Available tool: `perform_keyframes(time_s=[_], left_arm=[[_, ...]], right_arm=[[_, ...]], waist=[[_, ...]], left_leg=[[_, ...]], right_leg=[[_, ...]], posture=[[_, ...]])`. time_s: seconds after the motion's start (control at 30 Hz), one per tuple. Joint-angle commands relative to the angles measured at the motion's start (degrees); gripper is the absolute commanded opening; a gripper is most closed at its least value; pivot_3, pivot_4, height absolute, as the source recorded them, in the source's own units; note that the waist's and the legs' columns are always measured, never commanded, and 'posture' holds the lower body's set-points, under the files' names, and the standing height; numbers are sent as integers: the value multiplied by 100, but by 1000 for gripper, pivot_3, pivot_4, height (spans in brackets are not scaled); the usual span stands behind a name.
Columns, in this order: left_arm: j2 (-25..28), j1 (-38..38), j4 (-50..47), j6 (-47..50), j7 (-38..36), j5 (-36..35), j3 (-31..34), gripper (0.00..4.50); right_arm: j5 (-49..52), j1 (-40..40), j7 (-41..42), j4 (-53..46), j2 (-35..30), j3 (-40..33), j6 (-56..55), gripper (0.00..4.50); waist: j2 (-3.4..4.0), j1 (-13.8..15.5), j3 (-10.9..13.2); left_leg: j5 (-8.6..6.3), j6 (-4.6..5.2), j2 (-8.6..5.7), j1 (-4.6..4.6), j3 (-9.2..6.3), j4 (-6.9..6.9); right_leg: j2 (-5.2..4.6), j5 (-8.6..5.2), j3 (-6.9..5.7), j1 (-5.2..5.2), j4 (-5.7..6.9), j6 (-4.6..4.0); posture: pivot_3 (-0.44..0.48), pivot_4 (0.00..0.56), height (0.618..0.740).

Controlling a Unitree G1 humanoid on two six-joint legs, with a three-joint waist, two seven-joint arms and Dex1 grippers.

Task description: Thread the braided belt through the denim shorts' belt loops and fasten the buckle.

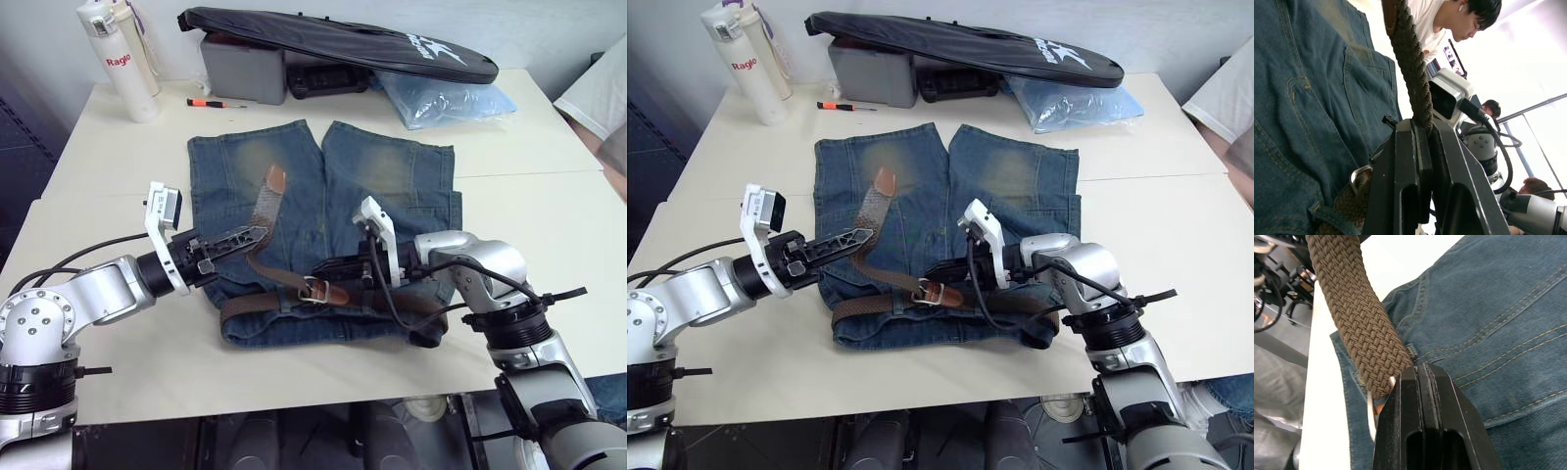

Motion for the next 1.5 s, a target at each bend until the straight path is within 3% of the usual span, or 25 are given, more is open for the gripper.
perform_keyframes(time_s=[0.03, 0.43, 0.63, 0.8, 1.5], left_arm=[[237, 167, 71, -26, -331, 277, 275, 0], [362, 479, 31, 84, -766, 980, 222, 0], [436, 468, 111, 143, -851, 1246, 288, 0], [424, 451, 143, 169, -910, 1352, 327, 0], [309, 312, 100, 287, -947, 1550, 277, 0]], right_arm=[[117, 109, 175, -290, -60, 176, 87, 48], [-167, 178, 41, 288, 377, 435, -263, 48], [21, 81, 185, 225, 272, 206, -103, 48], [46, -79, 117, 349, 304, 13, -108, 48], [-477, 179, 14, 544, 395, 706, -144, 48]], waist=[[0, -3, 0], [2, -22, 1], [2, -22, 1], [2, -23, 1], [2, -36, 1]], left_leg=[[0, 0, 0, 0, 0, -1], [0, 0, 4, 1, 4, -23], [0, -1, 5, 1, 5, -26], [0, -1, 5, 1, 5, -26], [1, -2, 5, 3, 9, -44]], right_leg=[[0, 0, 0, 0, -1, 0], [2, -4, 0, -9, -5, -7], [2, -4, 0, -11, -5, -8], [2, -4, 0, -11, -6, -8], [2, -5, -1, -15, -12, -9]], posture=[[0, 150, 740], [0, 150, 740], [0, 150, 740], [0, 150, 740], [0, 150, 740]])
